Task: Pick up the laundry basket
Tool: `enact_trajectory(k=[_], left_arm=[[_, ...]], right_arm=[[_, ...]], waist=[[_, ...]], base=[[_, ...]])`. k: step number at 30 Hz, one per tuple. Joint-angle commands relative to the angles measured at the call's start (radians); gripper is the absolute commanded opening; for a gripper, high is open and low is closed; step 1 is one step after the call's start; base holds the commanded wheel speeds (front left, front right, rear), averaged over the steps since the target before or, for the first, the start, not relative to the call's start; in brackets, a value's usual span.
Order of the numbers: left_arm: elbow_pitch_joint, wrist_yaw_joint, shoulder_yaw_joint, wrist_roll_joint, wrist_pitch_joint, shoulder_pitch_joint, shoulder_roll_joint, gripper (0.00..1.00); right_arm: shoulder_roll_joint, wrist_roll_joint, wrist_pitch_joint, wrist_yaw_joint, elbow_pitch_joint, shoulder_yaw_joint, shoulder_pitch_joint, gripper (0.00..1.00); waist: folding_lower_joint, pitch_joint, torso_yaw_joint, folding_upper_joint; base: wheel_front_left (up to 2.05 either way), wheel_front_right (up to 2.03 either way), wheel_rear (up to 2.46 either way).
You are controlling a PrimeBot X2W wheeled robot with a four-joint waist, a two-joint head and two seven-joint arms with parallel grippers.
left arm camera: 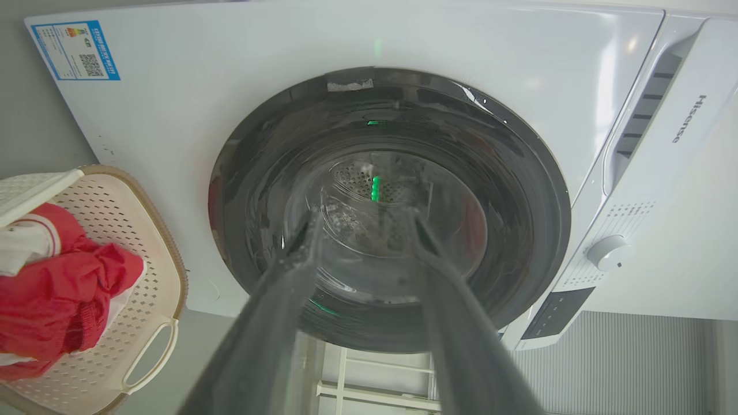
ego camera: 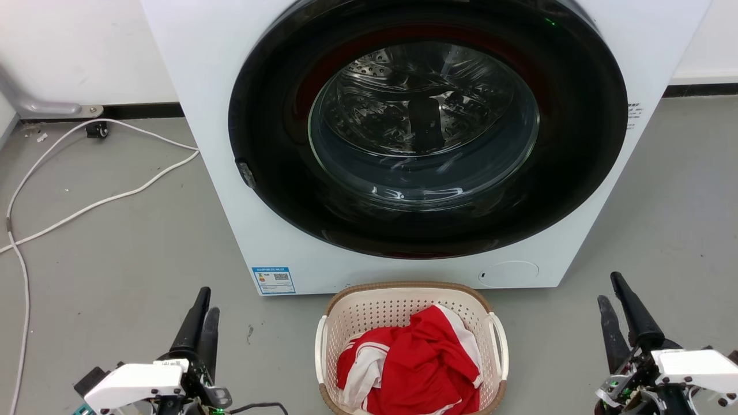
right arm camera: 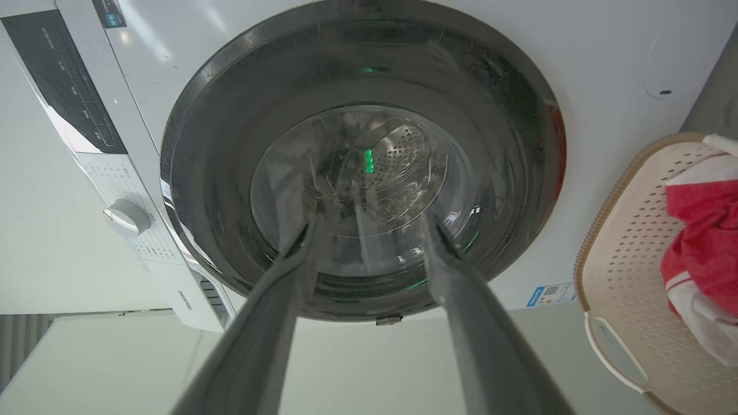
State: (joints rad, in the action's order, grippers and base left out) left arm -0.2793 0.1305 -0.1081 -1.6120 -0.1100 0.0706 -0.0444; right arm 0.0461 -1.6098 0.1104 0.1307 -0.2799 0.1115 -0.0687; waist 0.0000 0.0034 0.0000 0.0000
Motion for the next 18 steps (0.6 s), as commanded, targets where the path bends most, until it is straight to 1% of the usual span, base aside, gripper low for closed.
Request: enact_trajectory(k=[1, 5, 9, 18], left_arm=[[0.026, 0.0, 0.003, 0.007, 0.012, 0.016, -0.002, 1.0], [0.038, 0.0, 0.004, 0.037, 0.028, 0.014, -0.003, 1.0], [0.054, 0.0, 0.003, 0.094, 0.047, 0.013, -0.003, 1.0], [0.099, -0.008, -0.007, 0.254, 0.089, 0.01, -0.003, 1.0]], right_arm=[[0.001, 0.012, -0.012, 0.0, 0.019, -0.004, -0.015, 1.0], [0.001, 0.046, -0.027, 0.0, 0.026, -0.003, -0.013, 1.0], [0.001, 0.115, -0.047, 0.0, 0.044, -0.001, -0.01, 1.0], [0.002, 0.327, -0.089, 0.0, 0.114, -0.023, 0.002, 1.0]], waist=[[0.0, 0.0, 0.0, 0.0], [0.0, 0.001, 0.0, 0.0], [0.0, 0.002, 0.001, 0.0], [0.0, 0.005, 0.0, 0.0]], base=[[0.0, 0.0, 0.0], [0.0, 0.0, 0.0], [0.0, 0.0, 0.0], [0.0, 0.0, 0.0]])
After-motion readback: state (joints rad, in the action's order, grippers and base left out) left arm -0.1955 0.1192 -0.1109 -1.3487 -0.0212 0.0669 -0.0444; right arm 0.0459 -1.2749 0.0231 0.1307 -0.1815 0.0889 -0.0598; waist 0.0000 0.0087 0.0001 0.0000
